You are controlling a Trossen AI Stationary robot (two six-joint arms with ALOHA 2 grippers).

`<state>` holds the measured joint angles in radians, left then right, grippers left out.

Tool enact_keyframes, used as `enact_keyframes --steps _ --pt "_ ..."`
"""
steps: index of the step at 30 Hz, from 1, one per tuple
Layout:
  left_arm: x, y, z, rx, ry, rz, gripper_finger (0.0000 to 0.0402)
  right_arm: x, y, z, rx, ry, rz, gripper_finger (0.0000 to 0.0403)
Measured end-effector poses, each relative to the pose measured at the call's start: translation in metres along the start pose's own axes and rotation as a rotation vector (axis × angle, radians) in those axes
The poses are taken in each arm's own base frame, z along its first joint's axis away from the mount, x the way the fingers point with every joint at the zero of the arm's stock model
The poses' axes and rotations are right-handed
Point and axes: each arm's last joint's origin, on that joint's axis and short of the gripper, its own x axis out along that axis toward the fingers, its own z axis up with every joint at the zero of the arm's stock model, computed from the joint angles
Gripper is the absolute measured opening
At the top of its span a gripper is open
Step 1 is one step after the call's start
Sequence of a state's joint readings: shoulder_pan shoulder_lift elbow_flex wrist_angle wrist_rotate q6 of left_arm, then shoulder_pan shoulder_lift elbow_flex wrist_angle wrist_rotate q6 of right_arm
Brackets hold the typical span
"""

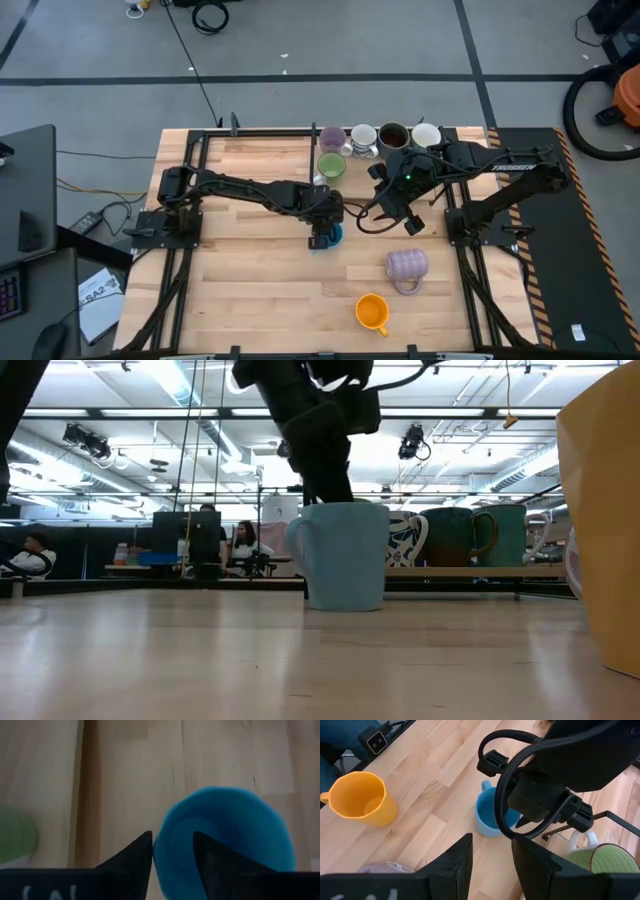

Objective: Place coffee mugs
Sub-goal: Put the blue mug on the shelf

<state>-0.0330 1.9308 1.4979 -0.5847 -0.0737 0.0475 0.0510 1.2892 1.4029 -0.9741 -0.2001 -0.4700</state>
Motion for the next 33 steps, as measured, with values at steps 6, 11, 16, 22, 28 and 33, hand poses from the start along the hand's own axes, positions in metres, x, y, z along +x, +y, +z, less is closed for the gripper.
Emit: enact_keyframes --steps 6,11,16,22,28,33 --pt "0.000 0.001 0.003 -0.006 -0.034 0.004 0.0151 0.000 0.000 0.000 0.000 -0.001 0.000 0.0142" --pt "-0.002 0.002 0.006 -0.006 -0.044 0.005 0.0151 0.000 0.000 0.000 0.000 -0.001 0.000 0.0142" --pt "-0.012 0.003 0.013 -0.004 -0.029 0.004 0.0151 0.000 0.000 0.000 0.000 -0.001 0.001 0.0142" --pt "-0.037 0.002 0.020 0.010 0.085 -0.004 0.0151 0.000 0.000 0.000 0.008 -0.002 0.003 0.0142" --pt "-0.064 -0.009 0.017 0.033 0.140 -0.020 0.0151 0.000 -0.001 0.001 0.078 -0.013 -0.002 0.0142" --pt "-0.096 -0.017 0.007 0.020 0.186 -0.019 0.0151 0.001 -0.002 0.003 0.079 -0.031 -0.010 0.0142"
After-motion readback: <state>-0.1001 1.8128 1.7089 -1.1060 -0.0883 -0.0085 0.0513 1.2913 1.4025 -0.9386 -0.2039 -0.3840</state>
